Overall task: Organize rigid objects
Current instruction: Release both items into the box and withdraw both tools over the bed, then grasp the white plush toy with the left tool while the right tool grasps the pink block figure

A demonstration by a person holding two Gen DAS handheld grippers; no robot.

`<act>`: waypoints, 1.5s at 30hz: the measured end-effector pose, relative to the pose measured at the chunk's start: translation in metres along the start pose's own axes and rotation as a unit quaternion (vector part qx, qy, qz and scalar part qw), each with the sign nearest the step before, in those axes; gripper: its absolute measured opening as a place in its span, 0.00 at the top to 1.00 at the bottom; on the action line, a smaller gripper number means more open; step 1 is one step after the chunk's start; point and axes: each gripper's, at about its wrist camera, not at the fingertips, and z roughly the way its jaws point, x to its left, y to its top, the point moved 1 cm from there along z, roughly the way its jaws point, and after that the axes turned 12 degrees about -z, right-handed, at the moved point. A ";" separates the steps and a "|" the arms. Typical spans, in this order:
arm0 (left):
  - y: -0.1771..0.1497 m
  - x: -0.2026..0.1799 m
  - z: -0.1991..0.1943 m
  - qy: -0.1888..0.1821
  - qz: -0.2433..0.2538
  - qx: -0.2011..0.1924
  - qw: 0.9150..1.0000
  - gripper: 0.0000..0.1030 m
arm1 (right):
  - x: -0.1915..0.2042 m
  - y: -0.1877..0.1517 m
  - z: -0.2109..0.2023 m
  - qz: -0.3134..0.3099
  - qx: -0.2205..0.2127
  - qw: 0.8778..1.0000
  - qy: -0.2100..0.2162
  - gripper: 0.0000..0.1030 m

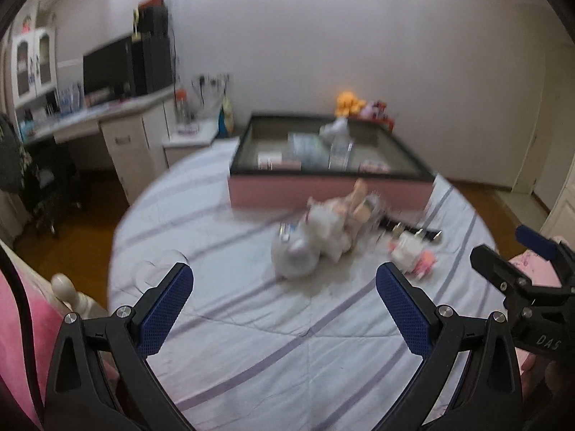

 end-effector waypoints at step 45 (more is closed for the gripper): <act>0.017 -0.018 -0.009 -0.027 0.014 -0.026 0.999 0.40 | 0.009 0.010 0.039 0.020 0.030 0.997 0.073 0.50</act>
